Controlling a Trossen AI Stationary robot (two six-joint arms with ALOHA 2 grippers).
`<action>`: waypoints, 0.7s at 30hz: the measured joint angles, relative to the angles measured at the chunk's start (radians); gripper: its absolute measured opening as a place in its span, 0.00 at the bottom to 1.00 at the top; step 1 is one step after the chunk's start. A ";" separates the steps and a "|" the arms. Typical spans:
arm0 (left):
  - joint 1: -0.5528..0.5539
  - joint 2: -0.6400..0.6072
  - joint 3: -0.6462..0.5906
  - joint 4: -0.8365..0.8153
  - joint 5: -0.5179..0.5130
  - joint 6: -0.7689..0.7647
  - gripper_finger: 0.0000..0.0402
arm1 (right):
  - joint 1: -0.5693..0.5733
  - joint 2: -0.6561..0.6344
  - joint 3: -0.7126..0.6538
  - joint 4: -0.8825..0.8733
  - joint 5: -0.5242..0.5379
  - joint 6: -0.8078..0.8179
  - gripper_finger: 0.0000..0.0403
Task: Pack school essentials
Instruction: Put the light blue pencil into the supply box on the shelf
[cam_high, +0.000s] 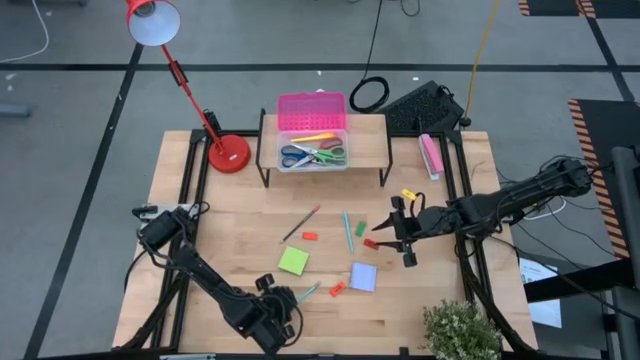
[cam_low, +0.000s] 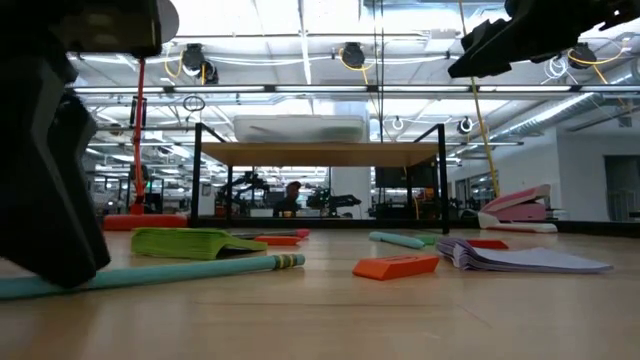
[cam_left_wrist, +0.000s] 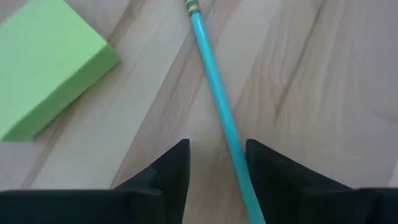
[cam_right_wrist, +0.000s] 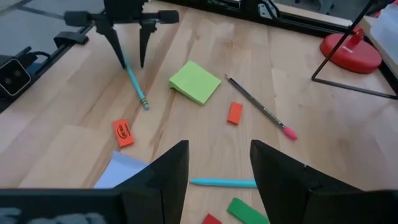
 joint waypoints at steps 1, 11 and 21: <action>0.000 0.000 -0.009 0.006 0.000 -0.003 0.35 | 0.000 -0.003 0.000 -0.002 0.000 0.000 0.41; -0.001 -0.008 -0.064 0.041 0.019 0.040 0.17 | 0.000 -0.012 0.000 -0.017 0.000 -0.001 0.41; 0.023 -0.028 -0.068 0.035 0.045 0.226 0.03 | 0.000 -0.011 0.000 -0.017 0.000 -0.001 0.41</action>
